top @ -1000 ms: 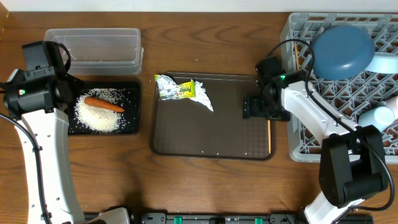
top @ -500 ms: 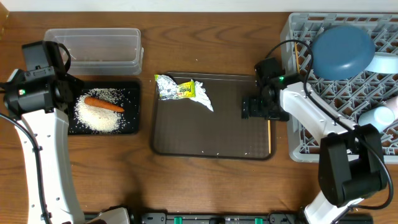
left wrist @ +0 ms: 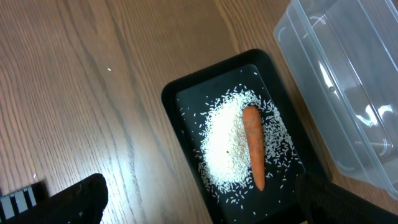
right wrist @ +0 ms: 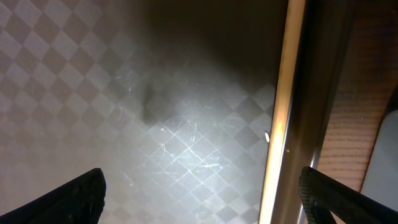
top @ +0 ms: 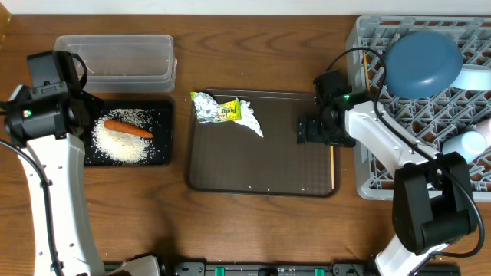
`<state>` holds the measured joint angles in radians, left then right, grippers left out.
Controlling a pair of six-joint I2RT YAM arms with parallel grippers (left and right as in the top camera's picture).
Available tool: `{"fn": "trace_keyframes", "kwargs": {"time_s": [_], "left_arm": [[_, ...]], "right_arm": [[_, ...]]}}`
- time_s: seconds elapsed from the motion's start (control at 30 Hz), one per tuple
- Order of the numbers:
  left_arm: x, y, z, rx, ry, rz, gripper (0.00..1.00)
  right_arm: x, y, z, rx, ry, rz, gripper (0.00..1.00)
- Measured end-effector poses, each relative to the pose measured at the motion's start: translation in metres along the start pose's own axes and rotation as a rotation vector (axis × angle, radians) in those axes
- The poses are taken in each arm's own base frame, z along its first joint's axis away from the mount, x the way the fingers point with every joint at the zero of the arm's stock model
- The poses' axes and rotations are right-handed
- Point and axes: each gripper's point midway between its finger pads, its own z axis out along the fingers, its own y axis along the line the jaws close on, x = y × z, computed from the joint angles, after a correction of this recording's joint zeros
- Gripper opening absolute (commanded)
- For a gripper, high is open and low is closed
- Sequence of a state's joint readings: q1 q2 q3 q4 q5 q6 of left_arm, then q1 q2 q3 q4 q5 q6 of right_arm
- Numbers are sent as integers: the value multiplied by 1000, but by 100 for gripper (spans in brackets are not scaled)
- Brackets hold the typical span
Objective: Sort waste into correct bins and load items into the dishwasher rack
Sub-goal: 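Grasp the second wooden chopstick with the right gripper and lift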
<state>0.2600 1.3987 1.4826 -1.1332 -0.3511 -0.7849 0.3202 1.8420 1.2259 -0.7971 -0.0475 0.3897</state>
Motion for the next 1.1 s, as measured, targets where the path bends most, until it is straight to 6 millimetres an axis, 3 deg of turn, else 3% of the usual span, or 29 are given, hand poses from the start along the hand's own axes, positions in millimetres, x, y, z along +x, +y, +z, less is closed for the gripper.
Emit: {"fn": "trace_keyframes", "kwargs": {"time_s": [0.63,0.93,1.1], "left_arm": [[0,0,0,0,0,0,99],[0,0,0,0,0,0,99],[0,0,0,0,0,0,100]], "right_arm": [[4,-3,11,2,-4,0,99],[8,-5,28,16,32,-8,99],[8,-5,28,20,31,-13,91]]}}
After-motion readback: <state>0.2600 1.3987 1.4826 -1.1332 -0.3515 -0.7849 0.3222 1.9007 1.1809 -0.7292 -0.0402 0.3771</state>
